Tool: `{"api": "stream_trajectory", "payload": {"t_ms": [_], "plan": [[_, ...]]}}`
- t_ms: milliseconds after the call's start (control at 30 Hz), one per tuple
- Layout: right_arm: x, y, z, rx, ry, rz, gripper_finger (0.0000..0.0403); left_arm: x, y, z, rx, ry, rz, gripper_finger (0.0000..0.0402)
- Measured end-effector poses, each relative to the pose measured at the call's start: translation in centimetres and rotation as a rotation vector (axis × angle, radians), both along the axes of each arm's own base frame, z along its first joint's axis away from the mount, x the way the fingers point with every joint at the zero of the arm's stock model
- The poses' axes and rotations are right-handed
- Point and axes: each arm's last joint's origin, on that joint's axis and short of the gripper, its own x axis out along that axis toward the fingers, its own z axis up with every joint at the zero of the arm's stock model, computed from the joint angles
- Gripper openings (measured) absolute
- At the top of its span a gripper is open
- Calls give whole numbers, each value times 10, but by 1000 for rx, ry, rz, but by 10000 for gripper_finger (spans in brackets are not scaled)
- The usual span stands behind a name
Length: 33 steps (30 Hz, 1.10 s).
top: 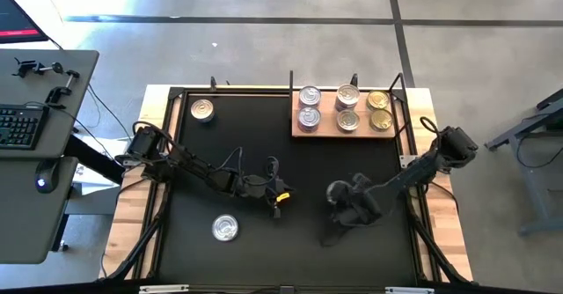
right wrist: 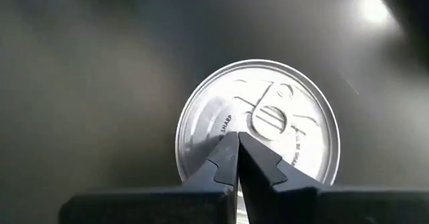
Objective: Stack canned seafood by type on shelf
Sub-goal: Stack the green tuna can on top of the other green tuna can on the shelf
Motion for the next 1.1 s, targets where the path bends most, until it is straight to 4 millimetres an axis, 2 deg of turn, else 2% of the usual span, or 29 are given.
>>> {"api": "stream_trajectory", "payload": {"t_ms": [100,200,300,433,567,833,967,1100], "plan": [[21,-1,3,1,-128,120,2,-3,-1,16,17,-36,-16,1],[33,0,9,-111,-249,203,2,-6,-2,30,28,-58,-26,1],[38,0,14,-210,-330,179,2,-9,-2,35,50,-51,-41,1],[38,10,18,-241,-446,126,4,-8,-5,30,41,-36,-116,1],[22,23,15,-310,-437,123,28,-4,-8,15,50,-11,-158,3],[-34,38,6,-309,-302,25,123,7,-6,-2,-15,-38,-179,33],[-45,50,4,-270,-244,117,163,18,-3,-3,-32,-47,-226,53],[-46,57,3,-236,-162,245,184,34,3,-9,-13,-44,-322,76]]}}
